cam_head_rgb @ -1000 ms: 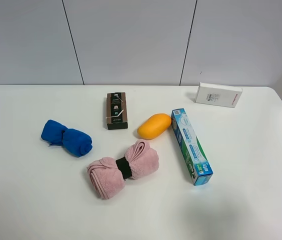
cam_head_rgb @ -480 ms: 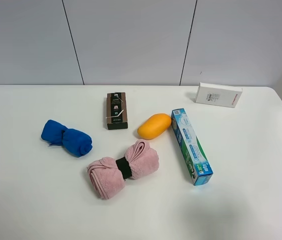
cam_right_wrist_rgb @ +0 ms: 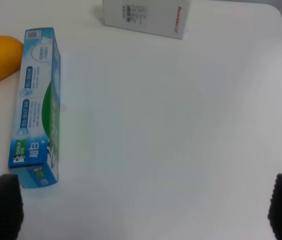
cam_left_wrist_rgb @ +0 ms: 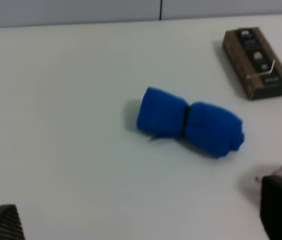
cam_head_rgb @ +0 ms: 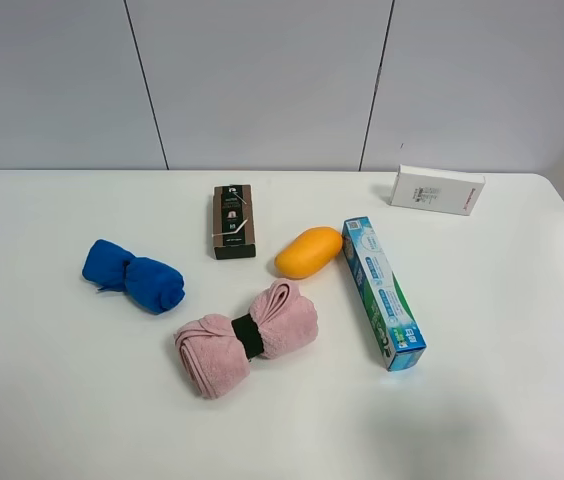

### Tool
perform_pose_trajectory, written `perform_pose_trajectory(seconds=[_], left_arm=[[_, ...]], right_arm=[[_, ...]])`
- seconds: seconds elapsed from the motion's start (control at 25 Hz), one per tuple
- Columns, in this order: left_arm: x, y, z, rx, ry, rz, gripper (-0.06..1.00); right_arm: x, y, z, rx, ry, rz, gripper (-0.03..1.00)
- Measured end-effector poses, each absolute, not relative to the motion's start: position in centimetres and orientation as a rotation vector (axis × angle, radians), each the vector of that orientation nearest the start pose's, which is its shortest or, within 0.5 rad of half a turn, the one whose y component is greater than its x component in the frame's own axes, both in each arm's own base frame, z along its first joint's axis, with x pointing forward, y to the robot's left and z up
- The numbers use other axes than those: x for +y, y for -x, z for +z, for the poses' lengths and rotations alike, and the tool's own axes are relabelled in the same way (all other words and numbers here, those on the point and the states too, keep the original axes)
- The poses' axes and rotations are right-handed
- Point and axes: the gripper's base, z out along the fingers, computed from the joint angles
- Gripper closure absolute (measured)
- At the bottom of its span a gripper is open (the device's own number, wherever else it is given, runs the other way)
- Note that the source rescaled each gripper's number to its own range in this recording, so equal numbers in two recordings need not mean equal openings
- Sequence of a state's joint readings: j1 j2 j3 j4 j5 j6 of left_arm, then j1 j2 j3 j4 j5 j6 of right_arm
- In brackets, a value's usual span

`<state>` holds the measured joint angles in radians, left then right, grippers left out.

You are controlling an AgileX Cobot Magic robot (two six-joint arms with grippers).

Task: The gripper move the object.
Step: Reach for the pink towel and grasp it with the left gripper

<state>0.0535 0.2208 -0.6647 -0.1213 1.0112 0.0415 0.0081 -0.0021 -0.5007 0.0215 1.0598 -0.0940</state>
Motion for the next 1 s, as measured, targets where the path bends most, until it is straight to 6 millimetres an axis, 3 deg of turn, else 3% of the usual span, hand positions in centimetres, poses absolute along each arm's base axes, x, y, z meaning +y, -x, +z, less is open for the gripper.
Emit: perform_pose_trajectory(seconds=[0.2, 0.44, 0.84, 1.0], left_arm=[[-1.4, -4.9, 34.7, 2.031, 0.042, -0.214, -0.06], [-1.3, -8.5, 35.1, 2.007, 0.095, -0.268, -0.06], [-0.8, -16.1, 32.2, 2.188, 0.062, -0.221, -0.06], [-1.6, -19.0, 31.4, 2.204, 0.015, -0.226, -0.06]], right_arm=[[0.2, 0.5, 27.8, 2.038, 0.105, -0.028, -0.03], [0.2, 0.5, 27.8, 2.038, 0.105, -0.028, -0.03], [0.2, 0.5, 27.8, 2.038, 0.105, -0.028, -0.03], [0.2, 0.5, 27.8, 2.038, 0.105, -0.028, -0.03]])
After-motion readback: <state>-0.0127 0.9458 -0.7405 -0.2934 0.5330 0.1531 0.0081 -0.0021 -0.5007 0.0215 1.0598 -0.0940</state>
